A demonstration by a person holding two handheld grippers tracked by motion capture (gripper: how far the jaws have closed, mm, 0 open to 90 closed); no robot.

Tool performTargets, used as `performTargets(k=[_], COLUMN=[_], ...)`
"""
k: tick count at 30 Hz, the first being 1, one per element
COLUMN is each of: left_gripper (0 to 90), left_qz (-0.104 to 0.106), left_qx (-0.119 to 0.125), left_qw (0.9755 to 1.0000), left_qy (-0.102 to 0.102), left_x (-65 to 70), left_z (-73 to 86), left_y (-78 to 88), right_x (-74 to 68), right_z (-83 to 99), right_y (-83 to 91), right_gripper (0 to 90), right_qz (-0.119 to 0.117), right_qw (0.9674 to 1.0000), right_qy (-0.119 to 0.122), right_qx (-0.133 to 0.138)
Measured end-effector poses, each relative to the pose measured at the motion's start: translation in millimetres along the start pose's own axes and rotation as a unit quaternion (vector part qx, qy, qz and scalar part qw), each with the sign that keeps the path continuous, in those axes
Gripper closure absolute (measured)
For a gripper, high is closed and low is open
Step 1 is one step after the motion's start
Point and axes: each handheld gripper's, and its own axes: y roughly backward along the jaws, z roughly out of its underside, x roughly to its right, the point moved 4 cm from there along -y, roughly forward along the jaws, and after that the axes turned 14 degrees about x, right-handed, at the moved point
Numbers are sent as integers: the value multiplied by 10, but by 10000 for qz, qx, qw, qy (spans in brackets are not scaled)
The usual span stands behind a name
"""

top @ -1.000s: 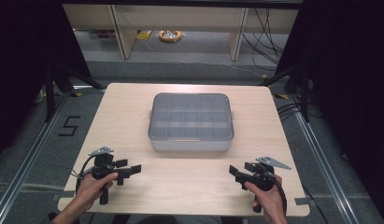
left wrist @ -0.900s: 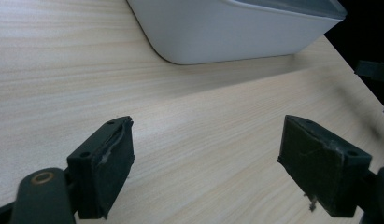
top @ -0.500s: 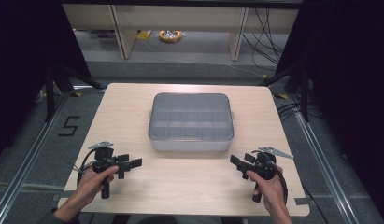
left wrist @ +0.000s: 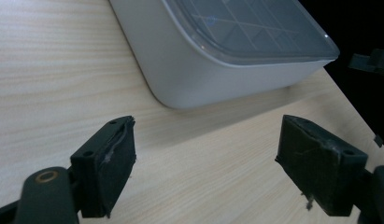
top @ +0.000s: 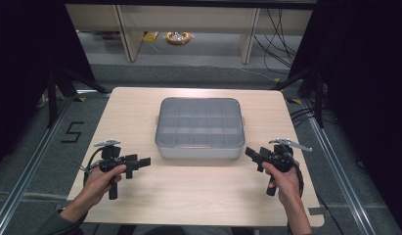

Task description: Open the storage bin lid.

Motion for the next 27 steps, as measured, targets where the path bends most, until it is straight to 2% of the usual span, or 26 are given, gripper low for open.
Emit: performTargets(k=[1, 2, 3, 4, 5, 6, 7, 8, 9, 10, 12, 15, 17, 18, 20, 21, 22, 23, 26, 27], left_gripper=[178, 177, 176, 176, 167, 167, 147, 148, 148, 147, 148, 150, 151, 156, 158, 158, 165, 167, 177, 210], left_qz=[-43, 7, 7, -8, -18, 3, -32, -32, -109, -196, -179, -182, -186, -155, -159, -174, -174, -183, -227, -254], left_qx=[70, 76, 76, 76, 148, 99, 133, 133, 236, 370, 325, 424, 464, 398, 391, 461, 419, 387, 451, 450], left_qw=[9999, 9999, 9999, 10000, 9998, 9999, 9999, 9999, 9996, 9990, 9992, 9988, 9986, 9991, 9990, 9986, 9989, 9990, 9986, 9986], left_qy=[105, 89, 89, 9, 98, 29, 77, 77, 98, 162, 133, 132, 165, 66, 113, 167, 132, 127, 158, 129], left_x=[18, 32, 32, 29, 45, 32, 21, 21, 8, -10, -21, -22, -14, -15, -4, 2, -10, -13, -31, -49], left_z=[-17, -50, -50, -69, -95, -120, -182, -182, -216, -287, -310, -435, -460, -500, -519, -539, -559, -577, -641, -660], left_y=[-29, -59, -59, -69, -93, -100, -138, -138, -162, -208, -215, -289, -313, -344, -369, -396, -406, -423, -498, -522], right_x=[25, 53, 53, 51, -20, -20, -53, -53, -20, -49, -47, -80, -80, -97, -106, -99, -82, -67, -38, 5], right_z=[-16, -51, -51, -60, -64, -64, -83, -83, -96, -138, -165, -258, -269, -286, -284, -288, -299, -309, -333, -367], right_y=[-31, -75, -75, -99, -118, -118, -151, -151, -200, -242, -272, -371, -389, -427, -436, -452, -475, -488, -515, -554], right_gripper=[300, 301, 301, 302, 304, 304, 305, 305, 305, 305, 305, 306, 306, 307, 307, 308, 310, 310, 310, 311], right_qz=[25, 35, 35, 42, 89, 89, 78, 78, 56, 6, -29, -22, -23, -40, -24, -42, -52, 29, 78, 61], right_qw=[9998, 9989, 9989, 9989, 9999, 9999, 9997, 9997, 9999, 9999, 9999, 9998, 9999, 9998, 9999, 9999, 9998, 9998, 9996, 9996], right_qy=[171, 436, 436, 423, -98, -98, -235, -235, -3, -71, -30, -135, -107, -76, -123, -98, -148, -153, -244, -240], right_qx=[88, 171, 171, 192, 64, 64, 21, 21, 104, 100, 116, 107, 130, 161, 97, 126, 128, 118, 109, 168])
